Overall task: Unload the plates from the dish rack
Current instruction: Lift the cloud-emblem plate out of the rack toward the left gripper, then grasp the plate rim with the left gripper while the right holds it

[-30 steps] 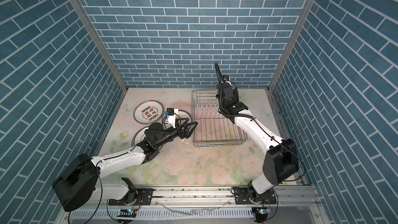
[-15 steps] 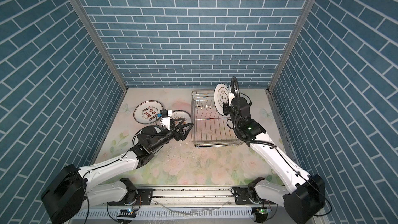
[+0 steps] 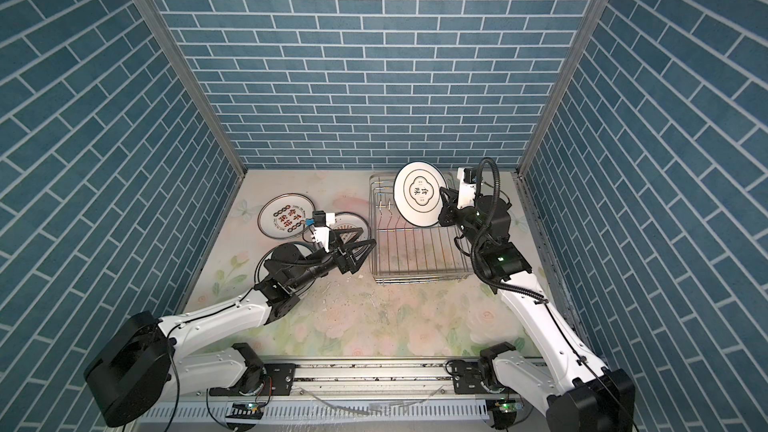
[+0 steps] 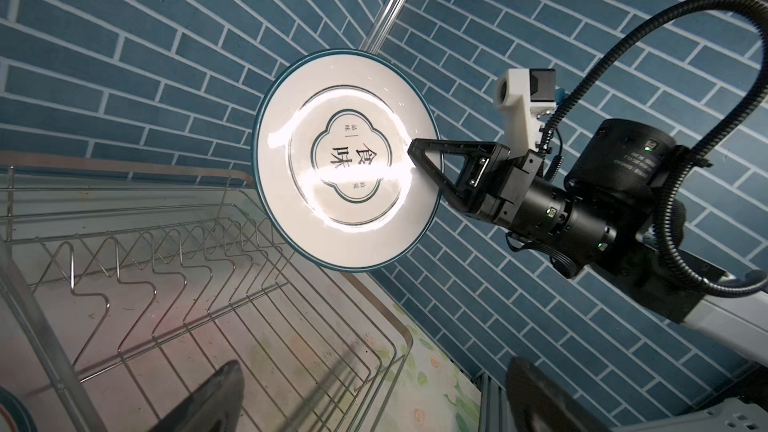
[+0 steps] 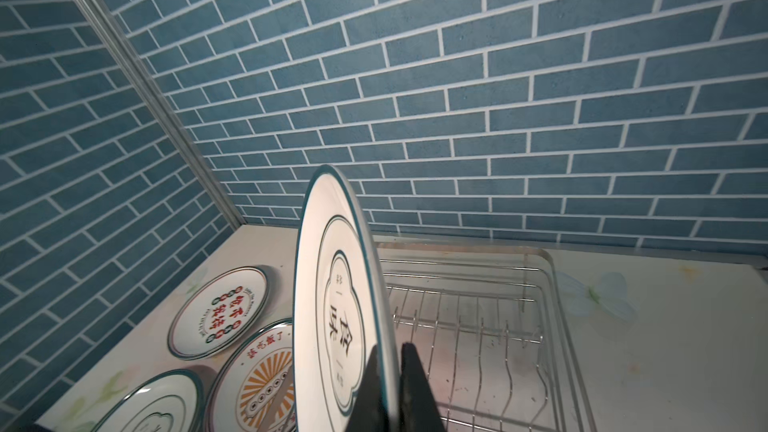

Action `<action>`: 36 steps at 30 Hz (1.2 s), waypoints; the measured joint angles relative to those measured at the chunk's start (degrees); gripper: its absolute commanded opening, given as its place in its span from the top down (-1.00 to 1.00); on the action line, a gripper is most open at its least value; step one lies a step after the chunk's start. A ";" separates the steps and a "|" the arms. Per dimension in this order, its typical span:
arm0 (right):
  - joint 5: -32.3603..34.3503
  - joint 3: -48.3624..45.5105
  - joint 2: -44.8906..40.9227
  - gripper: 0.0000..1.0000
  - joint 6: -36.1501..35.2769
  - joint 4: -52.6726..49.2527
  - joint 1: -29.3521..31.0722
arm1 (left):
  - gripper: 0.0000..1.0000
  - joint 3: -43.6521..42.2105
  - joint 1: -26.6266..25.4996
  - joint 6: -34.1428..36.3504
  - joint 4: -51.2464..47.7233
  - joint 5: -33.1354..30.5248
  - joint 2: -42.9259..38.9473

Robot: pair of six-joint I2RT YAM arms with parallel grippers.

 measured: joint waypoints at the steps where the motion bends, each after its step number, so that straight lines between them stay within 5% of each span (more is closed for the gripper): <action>1: -2.71 -0.46 0.02 1.00 1.38 1.22 -1.20 | -0.99 0.00 0.00 -0.04 0.52 0.24 0.00; 8: -18.93 -2.27 1.70 1.00 10.86 11.39 -5.99 | -0.97 0.22 0.00 -1.01 3.56 1.18 1.92; 17: -31.71 -5.97 2.32 1.00 15.98 20.46 -5.99 | -0.64 4.31 -0.22 -2.56 3.69 1.01 4.61; 22: -34.27 -6.82 2.23 1.00 16.04 22.08 -5.99 | -0.21 4.37 -0.48 -3.21 4.31 -0.46 4.98; 36: -35.43 -6.91 2.21 1.00 15.76 22.32 -5.99 | 0.53 6.78 -0.81 -5.31 4.87 -2.62 8.48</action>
